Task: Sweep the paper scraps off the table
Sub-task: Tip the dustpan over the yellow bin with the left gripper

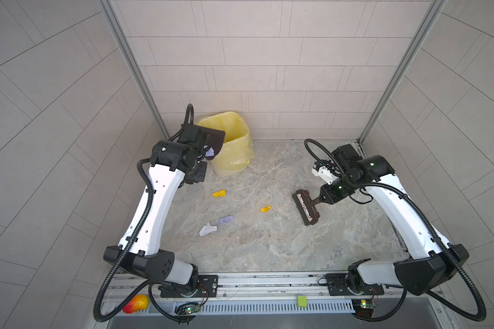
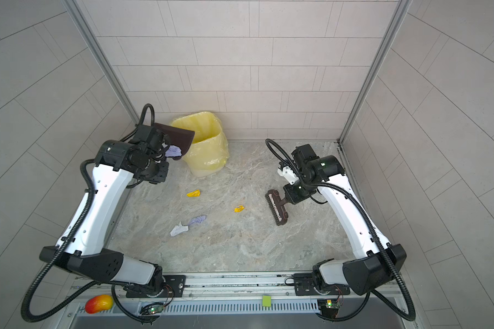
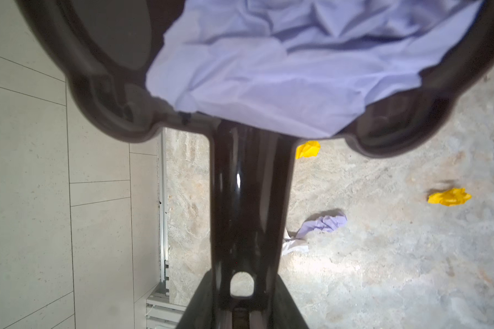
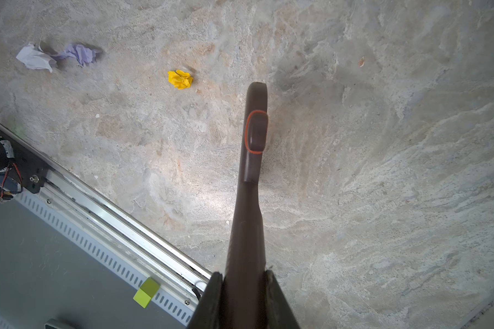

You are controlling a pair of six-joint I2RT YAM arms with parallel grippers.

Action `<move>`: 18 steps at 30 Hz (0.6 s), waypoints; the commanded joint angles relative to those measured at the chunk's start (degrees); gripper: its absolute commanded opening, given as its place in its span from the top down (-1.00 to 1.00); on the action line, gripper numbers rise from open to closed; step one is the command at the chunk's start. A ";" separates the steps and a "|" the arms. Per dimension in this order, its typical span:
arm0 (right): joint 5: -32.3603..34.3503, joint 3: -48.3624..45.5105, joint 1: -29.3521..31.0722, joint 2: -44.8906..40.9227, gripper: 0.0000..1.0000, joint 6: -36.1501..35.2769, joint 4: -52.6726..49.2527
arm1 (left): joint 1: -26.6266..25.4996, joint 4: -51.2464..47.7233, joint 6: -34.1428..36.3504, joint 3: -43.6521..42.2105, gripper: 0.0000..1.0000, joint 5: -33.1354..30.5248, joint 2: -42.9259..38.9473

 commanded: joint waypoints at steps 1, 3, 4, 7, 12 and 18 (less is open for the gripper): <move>-1.78 -0.84 -0.37 -0.85 1.00 -0.92 -0.31 | 1.53 1.52 1.27 3.06 1.00 0.53 2.62; -2.62 -1.07 -0.44 -1.05 1.00 -0.57 -0.30 | 2.28 1.55 2.38 5.14 1.00 -0.26 4.91; -3.04 -1.20 -0.44 -1.35 1.00 0.07 -0.25 | 2.62 1.59 2.82 6.35 1.00 -0.80 6.24; -3.39 -1.22 -0.55 -2.14 1.00 0.56 -0.45 | 3.71 1.41 4.25 10.15 1.00 -1.97 10.18; -3.12 -0.85 -0.87 -2.52 1.00 0.78 -1.68 | 5.07 0.90 6.03 17.17 1.00 -2.97 16.43; -3.47 -0.87 -1.03 -1.06 1.00 0.96 -1.96 | 5.06 -0.26 8.65 23.82 1.00 -8.64 22.81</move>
